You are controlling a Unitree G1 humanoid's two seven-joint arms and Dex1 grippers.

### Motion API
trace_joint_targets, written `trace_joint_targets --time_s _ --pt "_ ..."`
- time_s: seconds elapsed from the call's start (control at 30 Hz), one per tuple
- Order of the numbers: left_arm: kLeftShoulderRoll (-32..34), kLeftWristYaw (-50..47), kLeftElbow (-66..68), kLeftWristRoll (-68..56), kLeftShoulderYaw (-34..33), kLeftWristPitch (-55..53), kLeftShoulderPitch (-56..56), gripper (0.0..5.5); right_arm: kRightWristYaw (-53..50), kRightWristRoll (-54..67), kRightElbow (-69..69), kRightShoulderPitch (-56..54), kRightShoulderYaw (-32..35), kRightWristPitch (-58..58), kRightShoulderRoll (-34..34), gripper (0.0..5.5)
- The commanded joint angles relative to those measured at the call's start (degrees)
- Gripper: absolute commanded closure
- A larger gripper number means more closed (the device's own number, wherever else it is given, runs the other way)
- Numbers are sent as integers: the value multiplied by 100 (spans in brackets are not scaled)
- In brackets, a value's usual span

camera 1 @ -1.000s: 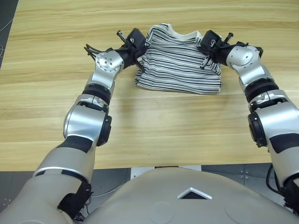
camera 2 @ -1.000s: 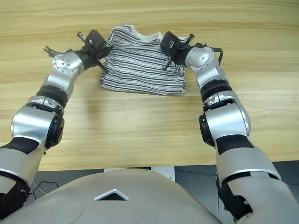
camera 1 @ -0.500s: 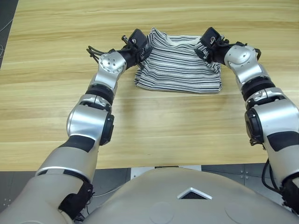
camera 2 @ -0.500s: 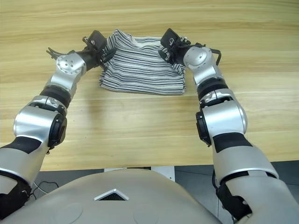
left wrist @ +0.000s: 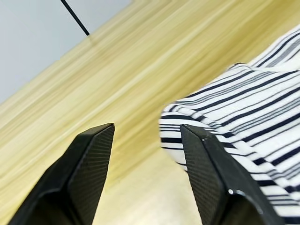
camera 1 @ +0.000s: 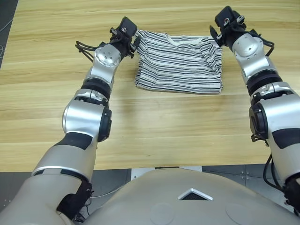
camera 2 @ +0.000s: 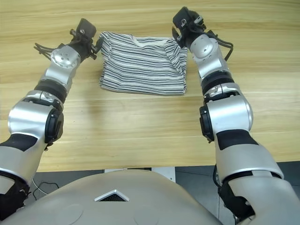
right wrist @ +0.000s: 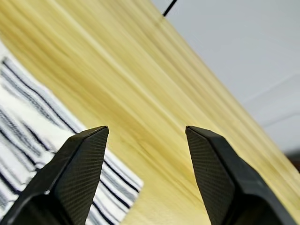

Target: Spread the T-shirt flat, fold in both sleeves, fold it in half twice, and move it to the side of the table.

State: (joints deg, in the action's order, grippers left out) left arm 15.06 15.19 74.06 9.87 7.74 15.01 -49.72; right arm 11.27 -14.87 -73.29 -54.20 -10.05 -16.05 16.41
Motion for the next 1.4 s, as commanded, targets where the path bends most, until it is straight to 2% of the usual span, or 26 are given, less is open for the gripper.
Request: trace_joint_targets --time_s 0.03,0.33,0.43,0.6,0.73,0.9,1.13,1.4 --pt "74 98 22 0 -126 -80 -125 290 1076 410 89 -84 251 -234 -210 246" --pt "117 296 -183 -209 -476 142 -236 290 3308 841 359 329 300 352 -477 246" --pt "-104 936 -606 -519 -588 459 -189 290 3130 758 328 371 289 654 -415 246" --pt "-555 2441 -1511 -463 88 935 760 290 2901 590 224 347 231 994 -161 246" --pt "-653 3073 -1917 -417 445 832 1257 290 2989 613 164 357 282 1228 -77 246" --pt "-528 3059 -1588 7 839 798 1531 290 3296 544 87 411 222 1454 25 246" --pt "-469 2920 -1340 162 923 895 1582 290 2690 463 -130 371 307 1829 283 246" --pt "-416 2804 -1058 304 1078 1047 1661 290 2717 657 -150 229 616 1979 426 246"
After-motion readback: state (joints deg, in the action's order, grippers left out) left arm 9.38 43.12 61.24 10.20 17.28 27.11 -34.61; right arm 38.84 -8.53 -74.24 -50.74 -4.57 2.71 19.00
